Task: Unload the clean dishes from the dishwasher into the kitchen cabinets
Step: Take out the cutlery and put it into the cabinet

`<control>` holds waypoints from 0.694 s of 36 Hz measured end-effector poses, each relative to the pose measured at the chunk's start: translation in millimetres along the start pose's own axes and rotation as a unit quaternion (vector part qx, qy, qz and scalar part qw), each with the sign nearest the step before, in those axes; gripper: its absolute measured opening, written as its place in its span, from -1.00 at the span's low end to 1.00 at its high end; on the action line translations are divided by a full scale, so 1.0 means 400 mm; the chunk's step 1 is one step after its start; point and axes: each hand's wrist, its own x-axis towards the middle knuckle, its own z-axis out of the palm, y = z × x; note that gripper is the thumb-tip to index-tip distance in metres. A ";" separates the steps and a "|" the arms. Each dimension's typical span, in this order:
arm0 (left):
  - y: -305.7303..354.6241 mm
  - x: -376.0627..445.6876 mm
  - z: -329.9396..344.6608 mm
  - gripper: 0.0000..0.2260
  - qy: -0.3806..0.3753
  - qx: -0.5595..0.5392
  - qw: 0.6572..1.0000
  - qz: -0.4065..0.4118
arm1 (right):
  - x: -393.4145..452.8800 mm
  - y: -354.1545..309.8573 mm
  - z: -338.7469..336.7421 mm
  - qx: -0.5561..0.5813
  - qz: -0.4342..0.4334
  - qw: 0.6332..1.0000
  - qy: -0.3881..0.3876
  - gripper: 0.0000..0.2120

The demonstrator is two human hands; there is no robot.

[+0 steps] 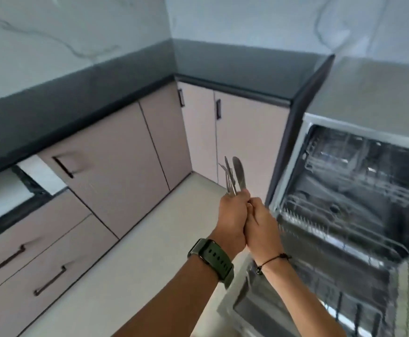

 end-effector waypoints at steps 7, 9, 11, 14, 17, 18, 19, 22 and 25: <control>0.184 0.021 -0.156 -0.86 0.030 -0.026 0.999 0.020 | 0.068 -0.171 0.151 0.026 -0.003 0.998 -0.052 -0.80; 0.235 0.048 -0.204 -0.81 0.039 -0.016 0.999 0.020 | 0.099 -0.211 0.202 0.034 0.009 0.998 -0.060 -0.78; 0.286 0.086 -0.255 -0.81 0.042 -0.005 0.999 0.016 | 0.139 -0.249 0.262 0.048 0.028 0.995 -0.077 -0.75; 0.358 0.161 -0.333 -0.83 0.050 0.012 0.999 0.011 | 0.207 -0.299 0.359 0.081 0.055 0.989 -0.110 -0.74; 0.417 0.237 -0.407 -0.83 0.053 0.036 0.998 0.001 | 0.266 -0.335 0.449 0.089 0.068 0.985 -0.131 -0.75; 0.434 0.264 -0.429 -0.84 0.047 0.047 0.998 -0.006 | 0.283 -0.345 0.474 0.086 0.073 0.984 -0.137 -0.75; 0.449 0.290 -0.448 -0.85 0.041 0.059 0.997 -0.012 | 0.301 -0.354 0.496 0.088 0.080 0.982 -0.146 -0.75; 0.493 0.381 -0.491 -0.83 0.031 0.081 0.996 -0.023 | 0.366 -0.375 0.548 0.098 0.118 0.972 -0.178 -0.77; 0.539 0.468 -0.511 -0.90 0.017 0.086 0.995 -0.041 | 0.453 -0.390 0.580 0.058 0.124 0.969 -0.205 -0.80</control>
